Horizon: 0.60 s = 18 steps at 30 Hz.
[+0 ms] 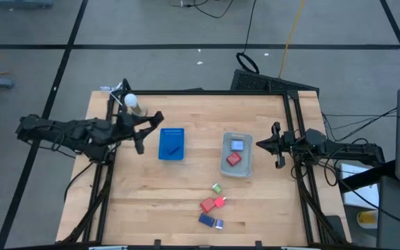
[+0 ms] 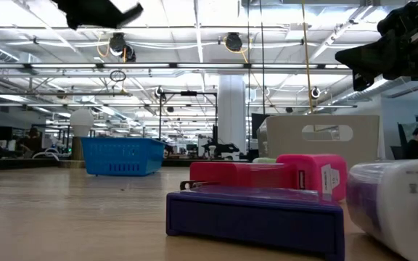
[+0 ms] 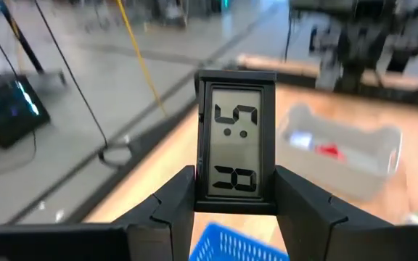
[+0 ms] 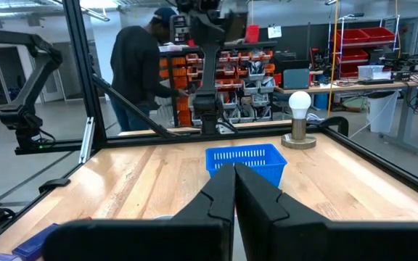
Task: Pick & Place Office items
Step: Put the black digital clock into the blue bin
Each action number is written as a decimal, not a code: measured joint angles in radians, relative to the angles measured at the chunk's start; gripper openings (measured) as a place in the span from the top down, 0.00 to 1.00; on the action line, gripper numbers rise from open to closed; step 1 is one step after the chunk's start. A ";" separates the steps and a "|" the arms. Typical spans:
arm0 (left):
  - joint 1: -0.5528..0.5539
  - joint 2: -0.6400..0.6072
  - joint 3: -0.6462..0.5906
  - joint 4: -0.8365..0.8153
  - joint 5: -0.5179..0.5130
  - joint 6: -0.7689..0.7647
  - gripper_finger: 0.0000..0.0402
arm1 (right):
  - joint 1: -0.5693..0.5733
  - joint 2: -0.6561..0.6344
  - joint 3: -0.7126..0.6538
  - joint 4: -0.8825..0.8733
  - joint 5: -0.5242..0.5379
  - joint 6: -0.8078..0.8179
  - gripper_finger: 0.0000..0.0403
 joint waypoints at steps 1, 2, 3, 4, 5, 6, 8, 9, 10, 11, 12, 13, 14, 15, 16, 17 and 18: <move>0.020 0.018 0.007 -0.022 0.027 -0.005 0.61 | 0.000 0.000 0.000 0.000 0.000 0.000 0.99; 0.042 0.036 0.010 -0.038 0.055 -0.012 0.61 | 0.000 0.000 0.000 0.000 0.000 0.000 0.99; 0.062 0.053 0.011 -0.049 0.085 -0.018 0.61 | 0.000 0.000 0.000 0.000 0.000 0.000 0.99; 0.083 0.070 0.012 -0.061 0.118 -0.025 0.61 | 0.000 0.000 0.000 0.000 0.000 0.000 0.99; 0.104 0.086 0.012 -0.071 0.149 -0.028 0.61 | 0.000 0.000 0.000 0.000 0.000 0.000 0.99; 0.125 0.104 0.012 -0.080 0.180 -0.034 0.61 | 0.000 0.000 0.000 0.000 0.000 0.000 0.99; 0.163 0.142 0.012 -0.097 0.237 -0.046 0.61 | 0.000 0.000 0.000 0.000 0.000 0.000 0.99; 0.180 0.163 0.012 -0.103 0.263 -0.049 0.61 | 0.000 0.000 0.000 0.000 0.000 0.000 0.99; 0.196 0.185 0.012 -0.106 0.290 -0.051 0.61 | 0.000 0.000 0.000 0.000 0.000 0.000 0.99; 0.210 0.208 0.012 -0.107 0.318 -0.051 0.61 | 0.000 0.000 0.000 0.000 0.000 0.000 0.99; 0.223 0.233 0.012 -0.111 0.345 -0.050 0.61 | 0.000 0.000 0.000 0.000 0.000 0.000 0.99; 0.235 0.260 0.012 -0.116 0.365 -0.050 0.61 | 0.000 0.000 0.000 0.000 0.000 0.000 0.99; 0.245 0.289 0.012 -0.119 0.382 -0.051 0.61 | 0.000 0.000 0.000 0.000 0.000 0.000 0.99; 0.254 0.318 0.012 -0.119 0.392 -0.051 0.61 | 0.000 0.000 0.000 0.000 0.000 0.000 0.99; 0.263 0.349 0.012 -0.120 0.401 -0.051 0.61 | 0.000 0.000 0.000 0.000 0.000 0.000 0.99; 0.270 0.379 0.012 -0.123 0.411 -0.050 0.61 | 0.000 0.000 0.000 0.000 0.000 0.000 0.99; 0.278 0.409 0.012 -0.124 0.419 -0.048 0.61 | 0.000 0.000 0.000 0.000 0.000 0.000 0.99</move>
